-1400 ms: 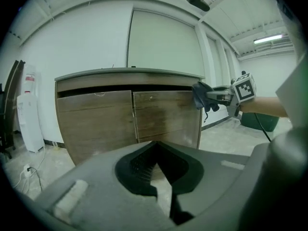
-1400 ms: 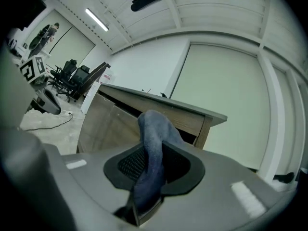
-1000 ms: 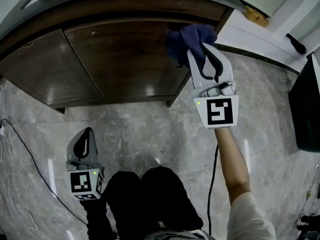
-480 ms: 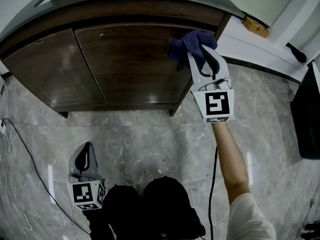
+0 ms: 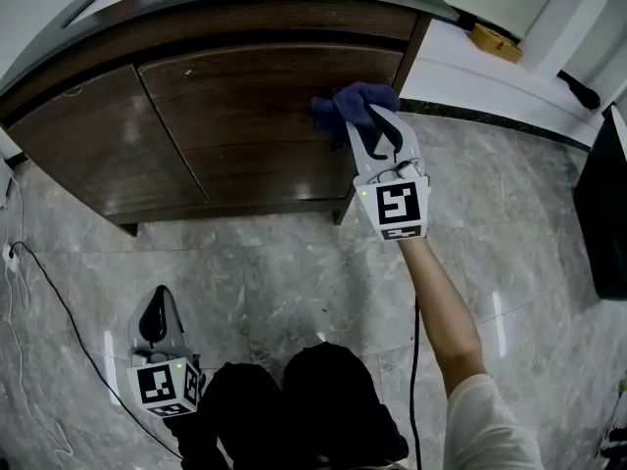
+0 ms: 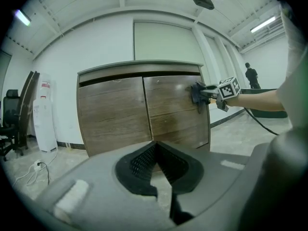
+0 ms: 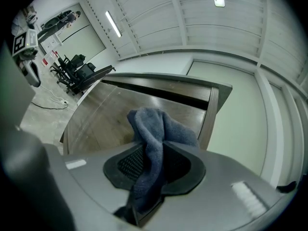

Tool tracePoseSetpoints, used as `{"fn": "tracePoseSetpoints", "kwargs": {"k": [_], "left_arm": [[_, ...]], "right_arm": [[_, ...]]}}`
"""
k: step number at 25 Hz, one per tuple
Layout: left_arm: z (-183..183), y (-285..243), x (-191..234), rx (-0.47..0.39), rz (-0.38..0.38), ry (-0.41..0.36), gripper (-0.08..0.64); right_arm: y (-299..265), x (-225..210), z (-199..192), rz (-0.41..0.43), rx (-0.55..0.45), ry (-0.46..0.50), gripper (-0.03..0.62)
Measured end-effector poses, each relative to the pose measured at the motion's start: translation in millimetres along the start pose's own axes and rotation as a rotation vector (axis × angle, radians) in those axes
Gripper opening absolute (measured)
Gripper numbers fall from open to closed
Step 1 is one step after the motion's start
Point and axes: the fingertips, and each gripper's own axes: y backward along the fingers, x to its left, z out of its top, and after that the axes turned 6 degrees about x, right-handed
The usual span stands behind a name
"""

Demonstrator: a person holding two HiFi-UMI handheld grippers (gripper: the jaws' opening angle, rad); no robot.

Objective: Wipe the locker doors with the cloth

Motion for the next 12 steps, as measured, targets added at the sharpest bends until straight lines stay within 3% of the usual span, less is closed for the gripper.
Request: {"fn": "tracePoseSetpoints", "kwargs": {"k": [12], "left_arm": [[-2.8, 16.6, 7.1, -0.001, 0.044, -0.015, 0.000]], "right_arm": [[3.3, 44.9, -69.2, 0.071, 0.095, -0.028, 0.092]]}}
